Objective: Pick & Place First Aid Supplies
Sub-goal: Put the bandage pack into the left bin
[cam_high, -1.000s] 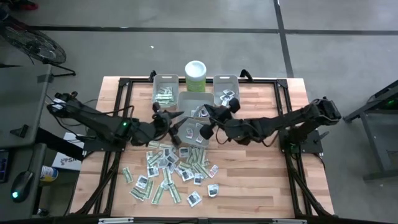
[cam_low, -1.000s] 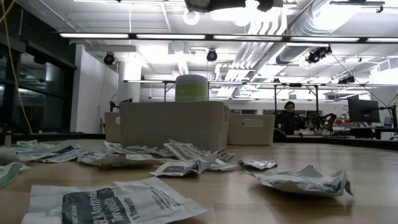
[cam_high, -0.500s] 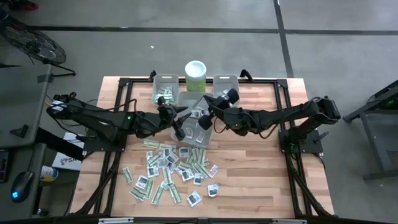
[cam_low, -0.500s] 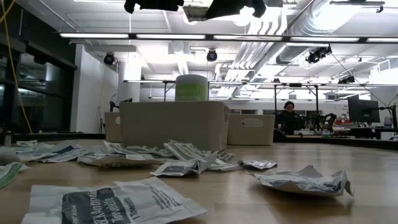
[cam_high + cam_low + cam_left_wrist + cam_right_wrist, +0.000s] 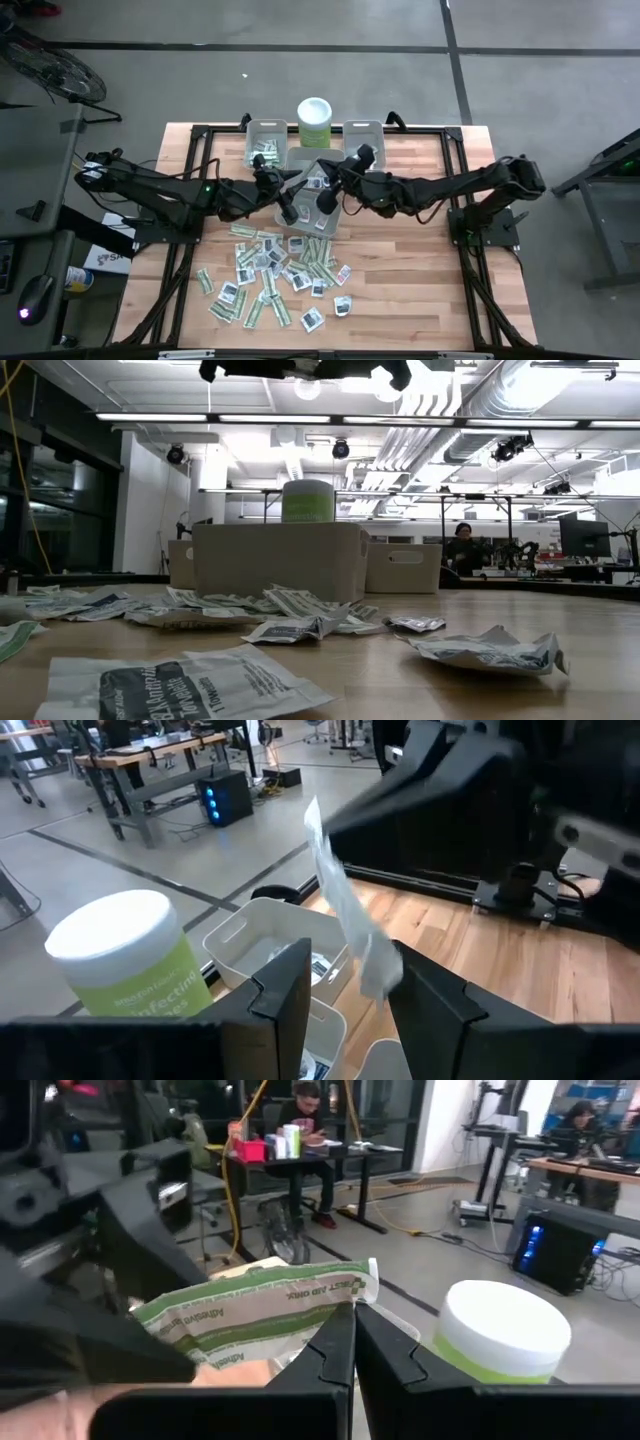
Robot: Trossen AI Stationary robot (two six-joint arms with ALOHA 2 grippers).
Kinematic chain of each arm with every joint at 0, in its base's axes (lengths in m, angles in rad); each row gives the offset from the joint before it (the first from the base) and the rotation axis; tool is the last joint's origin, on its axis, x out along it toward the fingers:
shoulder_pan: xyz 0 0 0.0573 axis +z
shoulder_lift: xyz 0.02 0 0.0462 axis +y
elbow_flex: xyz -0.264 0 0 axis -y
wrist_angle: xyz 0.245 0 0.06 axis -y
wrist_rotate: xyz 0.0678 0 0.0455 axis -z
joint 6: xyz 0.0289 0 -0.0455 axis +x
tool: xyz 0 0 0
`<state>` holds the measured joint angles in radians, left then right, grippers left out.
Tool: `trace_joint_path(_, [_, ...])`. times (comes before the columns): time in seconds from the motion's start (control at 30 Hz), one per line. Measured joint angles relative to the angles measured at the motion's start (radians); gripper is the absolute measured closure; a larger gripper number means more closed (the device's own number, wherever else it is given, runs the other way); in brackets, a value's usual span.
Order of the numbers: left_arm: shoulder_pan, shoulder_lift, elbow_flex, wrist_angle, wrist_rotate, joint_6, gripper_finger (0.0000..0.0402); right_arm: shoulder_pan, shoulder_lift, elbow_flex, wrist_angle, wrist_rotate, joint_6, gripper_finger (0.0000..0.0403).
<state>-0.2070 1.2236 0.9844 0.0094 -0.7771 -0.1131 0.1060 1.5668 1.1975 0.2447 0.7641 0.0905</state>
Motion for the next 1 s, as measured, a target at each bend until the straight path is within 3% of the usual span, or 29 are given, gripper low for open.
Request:
trace_joint_path(0.47, [-0.001, 0.0, 0.0, 0.0, -0.051, -0.03, 0.0279, 0.04, 0.007, 0.0, 0.004, 0.023, -0.013, 0.0403])
trace_joint_path(0.63, [-0.001, -0.001, 0.0, -0.012, -0.022, -0.049, 0.0318, 0.041, 0.007, 0.0, 0.001, 0.033, -0.013, 0.0403])
trace_joint_path(0.83, [-0.003, -0.001, 0.0, -0.012, -0.009, -0.056, 0.0393, 0.041, 0.007, 0.0, 0.0, 0.026, -0.013, 0.0403])
trace_joint_path(1.0, [-0.003, -0.001, 0.0, -0.013, 0.004, -0.056, 0.0398, 0.041, 0.007, 0.0, -0.008, -0.014, -0.013, 0.0403])
